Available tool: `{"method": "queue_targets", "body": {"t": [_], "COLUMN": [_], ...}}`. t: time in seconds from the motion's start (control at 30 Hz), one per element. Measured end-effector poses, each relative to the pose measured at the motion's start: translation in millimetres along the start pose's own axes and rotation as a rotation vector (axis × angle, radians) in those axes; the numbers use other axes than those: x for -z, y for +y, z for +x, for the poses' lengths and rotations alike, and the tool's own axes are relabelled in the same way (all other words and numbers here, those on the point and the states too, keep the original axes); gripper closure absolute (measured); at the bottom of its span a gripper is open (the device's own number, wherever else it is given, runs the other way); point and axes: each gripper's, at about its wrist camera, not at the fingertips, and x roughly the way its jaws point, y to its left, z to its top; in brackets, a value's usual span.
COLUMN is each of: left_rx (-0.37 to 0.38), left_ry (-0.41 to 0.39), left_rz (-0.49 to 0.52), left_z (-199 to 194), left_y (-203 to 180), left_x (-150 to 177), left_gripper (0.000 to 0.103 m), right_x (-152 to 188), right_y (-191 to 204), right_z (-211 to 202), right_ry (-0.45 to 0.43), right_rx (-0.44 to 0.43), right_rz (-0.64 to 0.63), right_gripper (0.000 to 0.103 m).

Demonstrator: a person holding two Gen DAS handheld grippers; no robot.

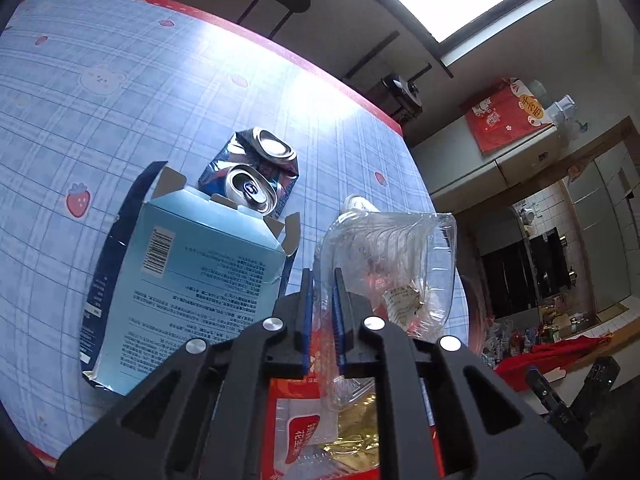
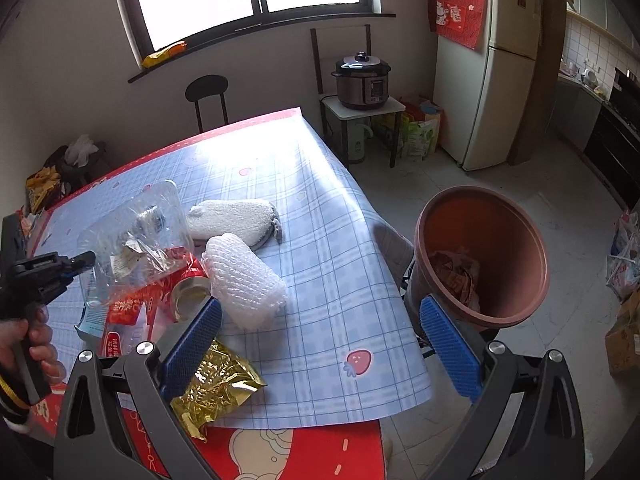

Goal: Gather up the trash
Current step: 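Grasp the clear plastic tray with the left tool while the right grasps bubble wrap, then lower the bubble wrap into the bin and open the right tool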

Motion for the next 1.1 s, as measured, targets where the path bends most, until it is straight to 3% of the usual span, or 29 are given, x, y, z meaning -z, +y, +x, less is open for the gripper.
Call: {"method": "queue_targets", "body": {"t": [0.1,0.27,0.37,0.57,0.6,0.8,1.1], "left_rx": [-0.001,-0.067,-0.133,-0.237,-0.245,-0.267,-0.187], "left_ry": [-0.092,-0.250,-0.332,-0.445,-0.456,-0.501,-0.479], "left_rz": [-0.016,-0.081,-0.114,-0.180,-0.190,-0.198,-0.068], "left_z": [-45.6,-123.5,-166.8,-231.6,-238.7,-255.2,-222.6], "left_y": [9.1,31.9,45.9,65.6,67.1,51.2,-26.6], "left_x": [-3.7,-1.4,7.4,35.2,40.4,50.7,25.5], "left_gripper": [0.091,0.091,0.091,0.091,0.091,0.091,0.091], "right_x": [-5.8,-10.7,-12.0,-11.5,-10.7,-12.7,-39.0], "right_y": [12.4,49.5,68.6,79.8,79.7,68.3,-8.6], "right_z": [24.4,75.0,106.0,146.6,148.8,135.2,68.5], "right_ry": [0.014,0.064,0.110,0.197,0.209,0.181,0.008], "right_rx": [-0.047,-0.142,-0.150,-0.170,-0.183,-0.247,-0.278], "right_rz": [-0.068,-0.220,-0.286,-0.287,-0.283,-0.252,-0.106], "right_gripper": [0.005,0.007,0.017,0.033,0.040,0.071,0.074]}}
